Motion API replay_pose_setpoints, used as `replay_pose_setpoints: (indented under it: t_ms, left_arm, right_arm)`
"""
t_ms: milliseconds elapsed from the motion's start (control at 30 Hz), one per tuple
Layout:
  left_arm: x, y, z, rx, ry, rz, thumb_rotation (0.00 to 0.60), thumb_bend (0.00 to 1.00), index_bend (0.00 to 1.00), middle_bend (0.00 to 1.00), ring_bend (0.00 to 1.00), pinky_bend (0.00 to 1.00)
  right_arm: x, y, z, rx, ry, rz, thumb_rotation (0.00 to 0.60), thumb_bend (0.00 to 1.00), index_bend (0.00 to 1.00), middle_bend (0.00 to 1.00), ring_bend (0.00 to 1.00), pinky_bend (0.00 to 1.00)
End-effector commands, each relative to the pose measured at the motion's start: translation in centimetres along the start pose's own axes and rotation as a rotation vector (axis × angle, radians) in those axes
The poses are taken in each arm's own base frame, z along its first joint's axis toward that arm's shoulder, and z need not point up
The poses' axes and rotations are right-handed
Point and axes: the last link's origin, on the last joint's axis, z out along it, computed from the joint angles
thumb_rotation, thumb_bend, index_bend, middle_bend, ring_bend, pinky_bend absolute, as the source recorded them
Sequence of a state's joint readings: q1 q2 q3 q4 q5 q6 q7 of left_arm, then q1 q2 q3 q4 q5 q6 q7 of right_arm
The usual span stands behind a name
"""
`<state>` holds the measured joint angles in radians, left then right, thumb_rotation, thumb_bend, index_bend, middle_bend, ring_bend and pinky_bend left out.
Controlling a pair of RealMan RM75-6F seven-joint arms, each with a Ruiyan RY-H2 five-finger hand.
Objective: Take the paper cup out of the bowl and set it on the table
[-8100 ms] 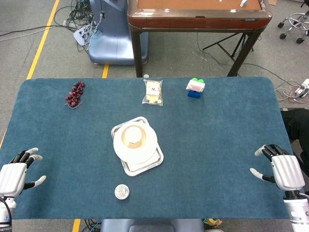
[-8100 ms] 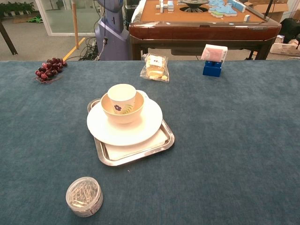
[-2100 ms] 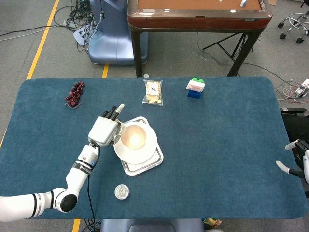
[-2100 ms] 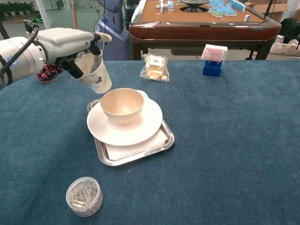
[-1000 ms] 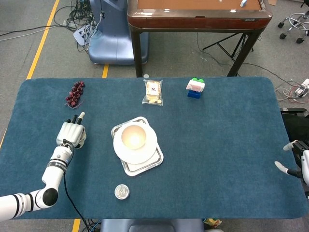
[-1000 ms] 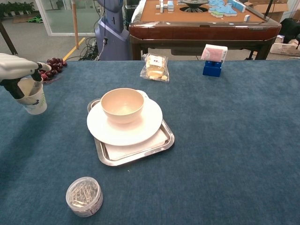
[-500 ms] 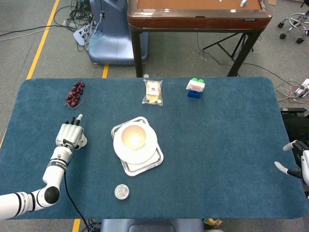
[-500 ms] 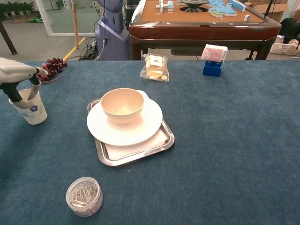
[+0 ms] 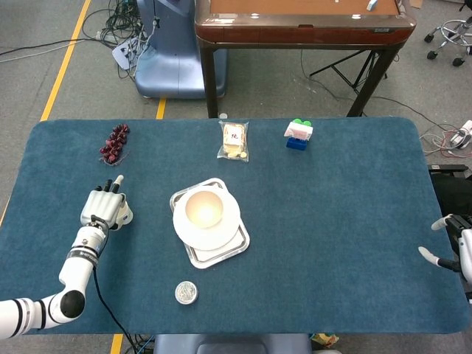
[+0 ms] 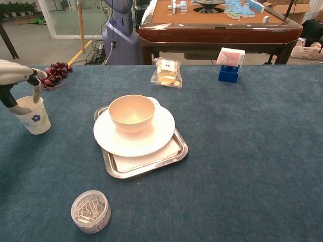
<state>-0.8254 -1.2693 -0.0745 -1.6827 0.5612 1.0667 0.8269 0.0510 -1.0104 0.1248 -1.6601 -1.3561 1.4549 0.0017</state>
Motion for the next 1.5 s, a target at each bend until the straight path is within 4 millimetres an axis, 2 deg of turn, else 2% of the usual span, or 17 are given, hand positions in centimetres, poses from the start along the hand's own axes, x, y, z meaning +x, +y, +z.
replay_pose_setpoints:
  t_ms: [33, 233, 533, 633, 867, 1067, 1367, 1500]
  left_arm:
    - [0.5, -0.3, -1.1, -0.002, 0.011, -0.006, 0.6, 0.31, 0.4, 0.0, 0.0, 0.17]
    - [1.0, -1.5, -3.2, -0.007, 0.048, -0.083, 0.6, 0.31, 0.4, 0.0, 0.0, 0.17]
    - [0.4, -5.5, -8.2, -0.029, 0.185, -0.226, 0.6, 0.31, 0.41, 0.07, 0.05, 0.2]
    - [-0.1, -6.6, -10.3, -0.044, 0.21, -0.308, 0.6, 0.31, 0.42, 0.08, 0.06, 0.21]
    - [-3.1, -8.8, -14.5, -0.02, 0.261, -0.281, 0.6, 0.31, 0.43, 0.09, 0.06, 0.21]
    - [-5.7, -9.7, -16.6, 0.052, 0.291, -0.286, 0.6, 0.31, 0.42, 0.09, 0.06, 0.21]
    - [-8.6, -10.7, -19.0, 0.118, 0.276, -0.316, 0.6, 0.31, 0.42, 0.11, 0.07, 0.21]
    - [-8.5, -11.3, -19.3, 0.129, 0.279, -0.321, 0.6, 0.31, 0.42, 0.12, 0.08, 0.21]
  right_arm:
    - [0.0, 0.0, 0.0, 0.001, 0.0, 0.0, 0.6, 0.01, 0.48, 0.43, 0.31, 0.45]
    - [0.0, 0.0, 0.0, 0.001, 0.001, 0.0, 0.6, 0.01, 0.48, 0.43, 0.31, 0.45]
    - [-0.2, -0.4, -0.2, 0.009, 0.001, -0.01, 0.6, 0.01, 0.48, 0.43, 0.31, 0.45]
    - [-0.3, -0.5, -0.3, 0.012, -0.002, -0.017, 0.6, 0.01, 0.48, 0.43, 0.31, 0.45]
    - [-0.9, -1.1, -0.5, 0.026, -0.018, -0.038, 0.6, 0.01, 0.48, 0.43, 0.31, 0.45]
    - [-1.4, -1.4, -0.5, 0.03, -0.029, -0.067, 0.6, 0.01, 0.48, 0.43, 0.31, 0.45]
    - [-1.9, -1.7, -0.5, 0.03, -0.036, -0.08, 0.6, 0.01, 0.48, 0.43, 0.31, 0.45]
    - [-1.8, -1.8, -0.5, 0.037, -0.033, -0.079, 0.6, 0.01, 0.48, 0.43, 0.31, 0.45]
